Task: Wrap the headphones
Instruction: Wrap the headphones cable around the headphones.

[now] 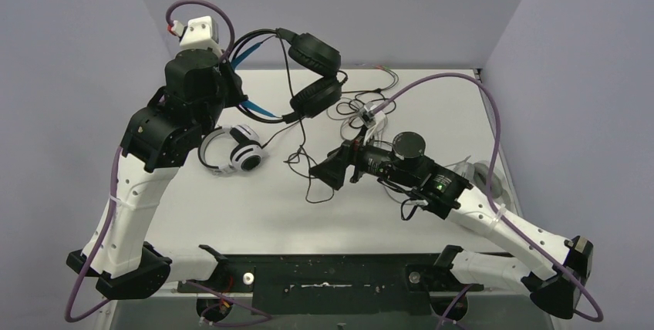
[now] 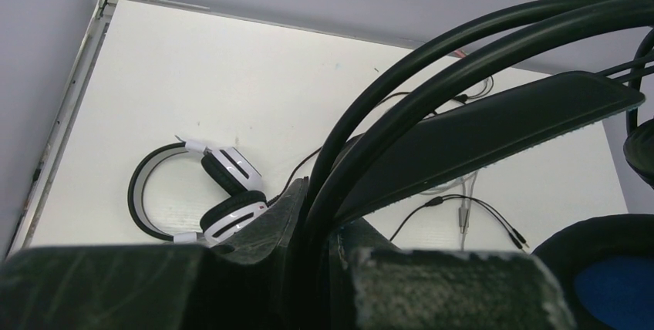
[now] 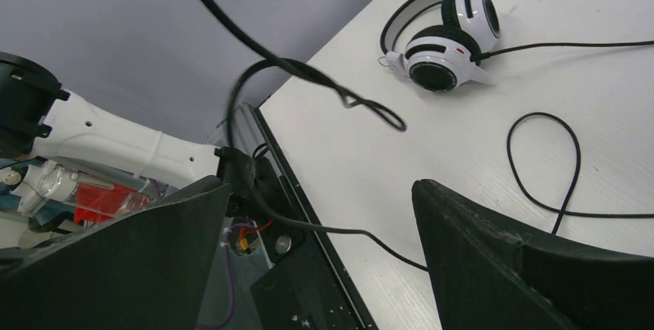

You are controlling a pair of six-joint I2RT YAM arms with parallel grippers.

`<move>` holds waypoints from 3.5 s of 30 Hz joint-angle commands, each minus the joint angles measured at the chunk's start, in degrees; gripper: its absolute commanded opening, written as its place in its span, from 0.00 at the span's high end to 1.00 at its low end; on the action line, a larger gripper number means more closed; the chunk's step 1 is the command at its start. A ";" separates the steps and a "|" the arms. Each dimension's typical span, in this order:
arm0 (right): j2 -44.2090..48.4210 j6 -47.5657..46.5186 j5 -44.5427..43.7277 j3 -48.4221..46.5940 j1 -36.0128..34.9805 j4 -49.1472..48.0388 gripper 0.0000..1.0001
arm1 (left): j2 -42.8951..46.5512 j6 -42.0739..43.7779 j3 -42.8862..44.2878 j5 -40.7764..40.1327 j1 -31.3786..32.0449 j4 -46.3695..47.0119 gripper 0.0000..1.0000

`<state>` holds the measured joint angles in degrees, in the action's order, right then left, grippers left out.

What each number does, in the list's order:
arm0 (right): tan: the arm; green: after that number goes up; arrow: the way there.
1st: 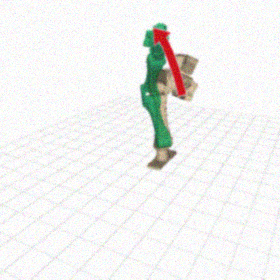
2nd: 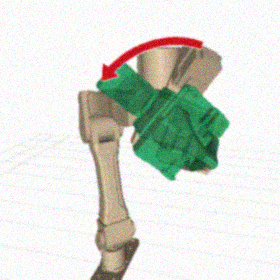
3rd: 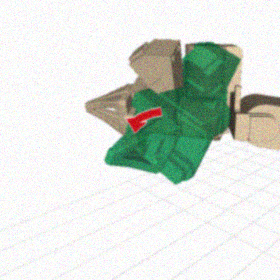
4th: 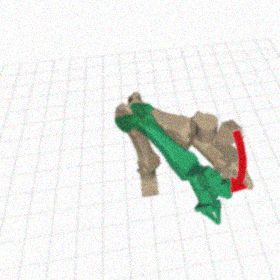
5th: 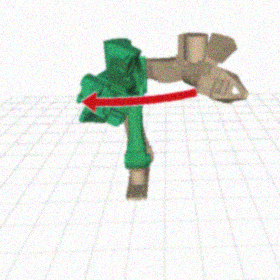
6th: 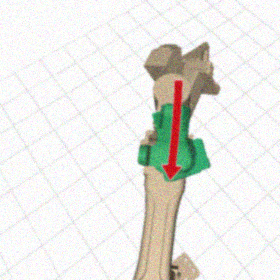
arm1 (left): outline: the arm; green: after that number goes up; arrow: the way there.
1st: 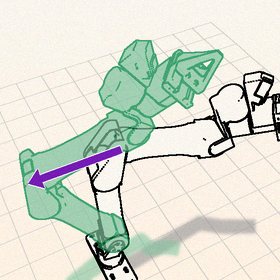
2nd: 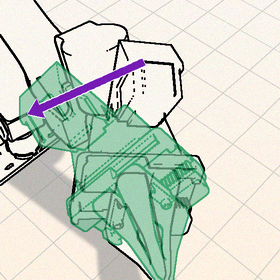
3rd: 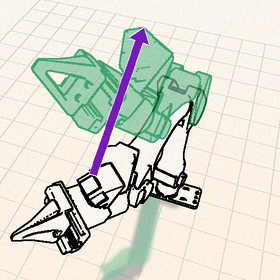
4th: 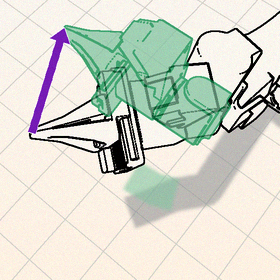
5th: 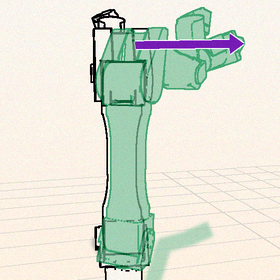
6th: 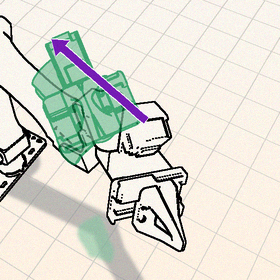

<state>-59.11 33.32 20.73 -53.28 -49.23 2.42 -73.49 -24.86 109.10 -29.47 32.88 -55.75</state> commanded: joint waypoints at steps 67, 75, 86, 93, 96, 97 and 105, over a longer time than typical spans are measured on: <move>-9.86 -4.67 7.28 17.89 30.59 -10.10 1.00 | 1.57 1.15 10.20 65.58 -22.02 12.24 1.00; -18.24 -7.88 18.87 1.77 45.66 -1.75 1.00 | 11.82 28.02 -10.58 36.32 0.92 -5.22 1.00; -21.66 -11.79 24.22 -14.88 47.38 12.32 1.00 | 14.35 30.78 -37.78 6.07 14.83 -2.61 1.00; -18.32 -11.30 24.64 -21.73 46.42 17.76 1.00 | 6.55 32.41 -41.20 -4.74 14.99 3.50 1.00; -17.14 -11.28 25.22 -23.95 45.13 19.36 1.00 | 4.85 32.53 -41.53 -4.73 15.18 5.59 1.00; -17.02 -11.58 25.21 -24.77 44.73 20.14 1.00 | 4.82 32.94 -41.85 -3.82 15.39 6.45 1.00; -17.81 -12.56 23.52 -28.57 41.64 23.71 1.00 | 6.23 35.27 -43.45 -0.01 16.58 10.18 1.00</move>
<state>-78.30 21.19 47.55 -77.80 -8.01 27.09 -69.78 7.16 66.24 -30.76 48.73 -48.07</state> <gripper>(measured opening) 0.059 0.073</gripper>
